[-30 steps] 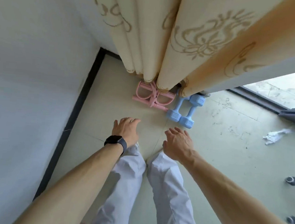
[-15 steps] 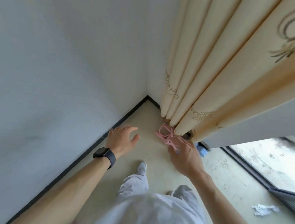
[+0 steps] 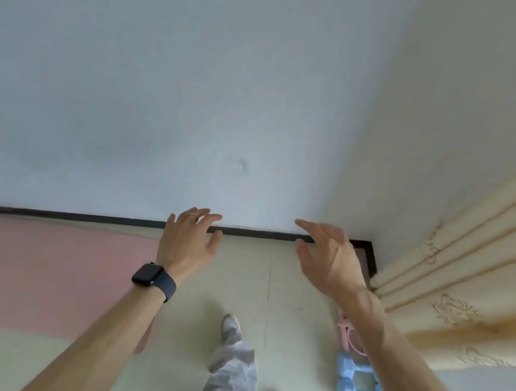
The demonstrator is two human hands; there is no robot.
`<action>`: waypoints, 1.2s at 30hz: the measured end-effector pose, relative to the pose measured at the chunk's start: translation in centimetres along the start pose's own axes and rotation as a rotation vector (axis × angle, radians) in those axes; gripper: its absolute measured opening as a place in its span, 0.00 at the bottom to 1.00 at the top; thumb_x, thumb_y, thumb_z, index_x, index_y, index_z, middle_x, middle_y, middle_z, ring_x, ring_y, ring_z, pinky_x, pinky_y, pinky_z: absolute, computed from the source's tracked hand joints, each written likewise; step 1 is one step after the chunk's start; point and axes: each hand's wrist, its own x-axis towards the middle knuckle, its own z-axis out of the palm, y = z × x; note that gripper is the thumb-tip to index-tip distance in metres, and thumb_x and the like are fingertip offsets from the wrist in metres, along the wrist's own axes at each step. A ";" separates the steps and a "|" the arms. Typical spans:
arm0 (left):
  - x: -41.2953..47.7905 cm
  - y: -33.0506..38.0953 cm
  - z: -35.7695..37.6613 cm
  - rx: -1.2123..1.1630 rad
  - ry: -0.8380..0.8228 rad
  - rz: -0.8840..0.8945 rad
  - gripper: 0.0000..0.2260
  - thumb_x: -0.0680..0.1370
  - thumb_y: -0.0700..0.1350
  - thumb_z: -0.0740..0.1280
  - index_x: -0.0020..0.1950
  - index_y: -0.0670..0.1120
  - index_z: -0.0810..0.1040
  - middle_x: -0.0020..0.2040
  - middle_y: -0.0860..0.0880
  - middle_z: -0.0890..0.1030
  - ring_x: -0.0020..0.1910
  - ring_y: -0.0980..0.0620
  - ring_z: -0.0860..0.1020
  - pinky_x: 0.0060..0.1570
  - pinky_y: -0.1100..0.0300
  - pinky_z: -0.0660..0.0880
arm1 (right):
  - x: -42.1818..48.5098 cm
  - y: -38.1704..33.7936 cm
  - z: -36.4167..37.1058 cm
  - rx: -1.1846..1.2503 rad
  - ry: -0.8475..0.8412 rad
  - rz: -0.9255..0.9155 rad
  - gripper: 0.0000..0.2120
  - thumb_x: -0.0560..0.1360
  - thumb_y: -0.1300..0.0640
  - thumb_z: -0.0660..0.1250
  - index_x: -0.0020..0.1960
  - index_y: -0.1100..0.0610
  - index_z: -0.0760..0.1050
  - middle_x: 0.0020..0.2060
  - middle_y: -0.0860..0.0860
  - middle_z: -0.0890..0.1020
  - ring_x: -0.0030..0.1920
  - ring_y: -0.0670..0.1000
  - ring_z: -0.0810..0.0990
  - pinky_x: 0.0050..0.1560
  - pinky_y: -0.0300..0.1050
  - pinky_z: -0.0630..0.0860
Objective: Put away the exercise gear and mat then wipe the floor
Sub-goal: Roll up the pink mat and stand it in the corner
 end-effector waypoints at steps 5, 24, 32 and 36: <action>-10.2 -9.9 -6.3 0.062 0.166 -0.259 0.17 0.80 0.53 0.60 0.68 0.55 0.76 0.70 0.52 0.76 0.72 0.48 0.70 0.66 0.46 0.67 | -1.4 -12.8 4.1 0.014 -0.141 -0.367 0.17 0.78 0.51 0.66 0.67 0.48 0.77 0.61 0.43 0.81 0.66 0.54 0.74 0.63 0.52 0.74; -58.6 -47.2 -21.2 0.123 0.471 -0.964 0.18 0.81 0.53 0.61 0.71 0.56 0.73 0.73 0.53 0.72 0.75 0.50 0.64 0.73 0.45 0.59 | -24.7 -61.3 25.7 0.166 -0.336 -1.082 0.18 0.78 0.50 0.66 0.67 0.44 0.76 0.63 0.41 0.79 0.67 0.52 0.73 0.65 0.53 0.73; -65.8 -61.1 -24.4 0.110 0.505 -1.036 0.18 0.82 0.53 0.60 0.72 0.58 0.71 0.73 0.55 0.71 0.76 0.53 0.62 0.75 0.48 0.55 | -28.4 -75.7 34.4 0.208 -0.394 -1.136 0.18 0.78 0.50 0.67 0.68 0.44 0.75 0.64 0.40 0.78 0.68 0.52 0.72 0.66 0.55 0.72; -66.3 -69.9 -24.9 0.079 0.517 -1.057 0.18 0.81 0.53 0.60 0.72 0.58 0.71 0.73 0.55 0.71 0.76 0.53 0.62 0.75 0.48 0.56 | -27.3 -82.9 40.7 0.204 -0.425 -1.150 0.19 0.78 0.46 0.63 0.68 0.42 0.74 0.65 0.38 0.77 0.69 0.49 0.71 0.66 0.53 0.72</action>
